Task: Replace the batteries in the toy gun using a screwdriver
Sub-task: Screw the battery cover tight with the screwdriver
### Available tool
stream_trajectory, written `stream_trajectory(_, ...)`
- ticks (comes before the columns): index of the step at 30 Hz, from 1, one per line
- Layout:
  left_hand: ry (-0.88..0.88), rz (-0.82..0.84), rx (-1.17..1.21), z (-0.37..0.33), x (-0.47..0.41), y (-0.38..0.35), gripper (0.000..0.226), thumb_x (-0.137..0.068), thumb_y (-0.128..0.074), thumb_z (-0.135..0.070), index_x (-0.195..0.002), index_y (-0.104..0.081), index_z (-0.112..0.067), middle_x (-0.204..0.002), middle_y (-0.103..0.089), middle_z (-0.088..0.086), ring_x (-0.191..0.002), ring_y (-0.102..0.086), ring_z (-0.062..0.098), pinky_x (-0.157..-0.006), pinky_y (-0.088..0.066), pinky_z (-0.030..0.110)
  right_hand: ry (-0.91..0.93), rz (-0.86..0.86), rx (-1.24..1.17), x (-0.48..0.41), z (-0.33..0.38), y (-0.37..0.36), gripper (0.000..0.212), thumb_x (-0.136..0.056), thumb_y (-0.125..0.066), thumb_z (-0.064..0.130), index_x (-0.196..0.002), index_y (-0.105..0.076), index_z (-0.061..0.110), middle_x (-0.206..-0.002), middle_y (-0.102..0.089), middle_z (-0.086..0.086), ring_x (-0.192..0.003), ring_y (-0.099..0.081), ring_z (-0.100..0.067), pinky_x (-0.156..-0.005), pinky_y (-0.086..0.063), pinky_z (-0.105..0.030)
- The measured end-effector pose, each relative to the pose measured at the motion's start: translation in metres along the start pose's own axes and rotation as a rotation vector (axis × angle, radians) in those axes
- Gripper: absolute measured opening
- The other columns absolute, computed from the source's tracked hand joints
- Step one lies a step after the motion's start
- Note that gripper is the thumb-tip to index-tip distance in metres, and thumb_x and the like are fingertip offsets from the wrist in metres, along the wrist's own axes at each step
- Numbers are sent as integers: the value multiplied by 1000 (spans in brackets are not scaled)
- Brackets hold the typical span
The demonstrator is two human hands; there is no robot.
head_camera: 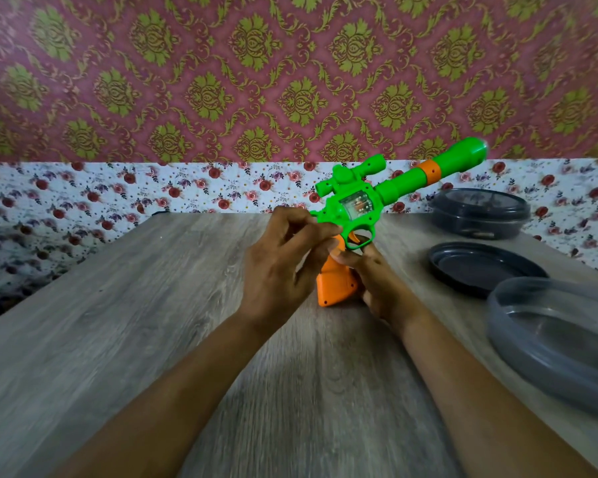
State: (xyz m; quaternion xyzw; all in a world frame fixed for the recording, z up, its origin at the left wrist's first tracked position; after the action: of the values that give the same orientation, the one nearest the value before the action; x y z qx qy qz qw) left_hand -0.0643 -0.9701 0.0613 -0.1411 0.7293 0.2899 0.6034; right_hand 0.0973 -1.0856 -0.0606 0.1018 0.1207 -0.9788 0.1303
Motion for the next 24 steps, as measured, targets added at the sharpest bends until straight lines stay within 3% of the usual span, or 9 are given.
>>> stream_trajectory(2,27,-6,22,2,-1,0,24,-95,-50,-24,-114,-61,-14,-99,-58,5,-84,-56,9,-63,-50,33,-4,0,0,-1,0,1,56,-75,-66,19,-127,-48,25,-121,-64,-4,-104,-64,-23,-76,-54,-40)
stream_trajectory(4,79,3,60,6,-2,-1,33,-93,-52,-17,-126,-53,-12,-107,-65,8,-95,-61,10,-75,-53,28,-19,-14,-2,-2,-2,3,53,-81,-65,15,-129,-47,24,-125,-61,-6,-109,-61,-27,-83,-53,-46)
stream_trajectory(8,31,68,92,-1,0,-8,34,-91,-48,-1,-122,-58,-5,-121,-60,4,-115,-57,13,-96,-48,23,-15,-26,-25,-1,-3,5,61,-74,-68,20,-131,-47,22,-126,-61,-8,-113,-60,-28,-92,-50,-51)
stream_trajectory(10,13,65,104,-5,1,-9,29,-90,-50,-5,-116,-64,-5,-118,-60,8,-114,-56,12,-95,-46,20,0,-20,-39,0,-2,3,61,-73,-66,20,-131,-47,20,-126,-61,-9,-113,-60,-28,-89,-51,-46)
stream_trajectory(13,34,11,55,-3,0,-4,17,-87,-61,-10,-99,-70,-4,-98,-58,12,-92,-52,6,-78,-43,13,-1,-19,-39,1,-1,3,62,-73,-66,20,-131,-46,21,-125,-62,-8,-112,-60,-26,-86,-51,-44)
stream_trajectory(15,63,-16,43,3,-1,0,18,-87,-61,-9,-102,-67,-3,-92,-59,12,-86,-52,3,-76,-41,9,-21,-44,-34,1,-1,5,57,-77,-67,16,-130,-47,21,-126,-61,-9,-110,-60,-26,-86,-52,-46)
stream_trajectory(18,152,-8,109,15,-2,2,36,-92,-51,-15,-128,-49,-15,-106,-65,4,-95,-62,6,-83,-50,15,-39,-81,-58,1,-1,8,49,-85,-60,7,-131,-46,17,-126,-60,-11,-108,-60,-26,-82,-54,-44)
stream_trajectory(20,155,2,108,15,-1,1,35,-94,-46,-12,-128,-54,-11,-111,-64,0,-99,-63,9,-84,-53,23,-39,-106,-78,1,0,9,48,-86,-57,4,-132,-46,15,-120,-62,-8,-99,-63,-21,-73,-57,-36)
stream_trajectory(24,105,23,126,9,0,-3,30,-93,-51,-11,-120,-61,-4,-120,-60,6,-116,-56,13,-97,-47,22,-40,-103,-88,2,-1,9,48,-87,-56,4,-132,-45,15,-111,-64,-4,-94,-64,-18,-67,-58,-31)
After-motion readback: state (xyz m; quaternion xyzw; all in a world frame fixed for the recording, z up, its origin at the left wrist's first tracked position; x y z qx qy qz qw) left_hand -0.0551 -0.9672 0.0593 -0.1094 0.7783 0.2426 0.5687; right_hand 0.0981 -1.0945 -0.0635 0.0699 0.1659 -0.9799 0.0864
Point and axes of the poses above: each hand's wrist, its own x-axis away from the middle knuckle, its own y-axis out of the back of the hand, z = x × y, the point moved 10 cm from there along -x, towards the middle knuckle
